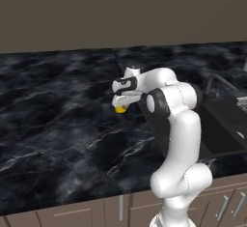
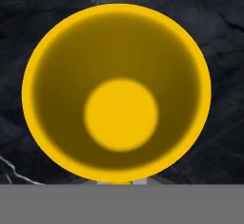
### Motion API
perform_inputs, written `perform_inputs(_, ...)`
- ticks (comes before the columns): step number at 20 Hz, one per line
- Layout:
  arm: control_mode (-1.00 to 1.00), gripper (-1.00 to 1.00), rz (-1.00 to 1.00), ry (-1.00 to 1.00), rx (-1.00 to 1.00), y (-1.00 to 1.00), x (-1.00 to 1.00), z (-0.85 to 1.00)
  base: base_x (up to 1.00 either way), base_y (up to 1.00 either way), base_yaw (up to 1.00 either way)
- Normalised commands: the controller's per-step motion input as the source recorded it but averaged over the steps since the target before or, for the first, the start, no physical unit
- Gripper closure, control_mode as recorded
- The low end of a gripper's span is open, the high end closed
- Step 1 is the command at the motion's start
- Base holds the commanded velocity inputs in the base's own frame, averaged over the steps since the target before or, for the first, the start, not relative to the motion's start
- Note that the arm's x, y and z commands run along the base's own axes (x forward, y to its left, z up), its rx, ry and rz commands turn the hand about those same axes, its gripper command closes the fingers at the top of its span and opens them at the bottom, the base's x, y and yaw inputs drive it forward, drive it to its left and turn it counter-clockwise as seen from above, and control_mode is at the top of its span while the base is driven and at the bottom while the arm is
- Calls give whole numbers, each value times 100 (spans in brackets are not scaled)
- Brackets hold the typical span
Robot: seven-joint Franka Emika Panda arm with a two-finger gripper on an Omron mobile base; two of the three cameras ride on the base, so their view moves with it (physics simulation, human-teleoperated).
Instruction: Move any existing items from the left basin to the right basin for drying. Then move the mug from the counter to the left basin of the sink for washing.
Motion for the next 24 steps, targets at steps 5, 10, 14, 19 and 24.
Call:
perform_inputs(5,-100,100,-19,0,-2,-39,-61,45,0,0,0)
perform_inputs(10,-100,100,-27,0,0,-45,-64,40,0,0,0)
perform_inputs(14,-100,100,-35,4,0,-49,-69,11,0,0,0)
perform_inputs(19,-100,100,-39,1,0,-58,-62,1,0,0,0)
perform_inputs(24,-100,100,-41,2,0,-73,-58,0,0,0,0)
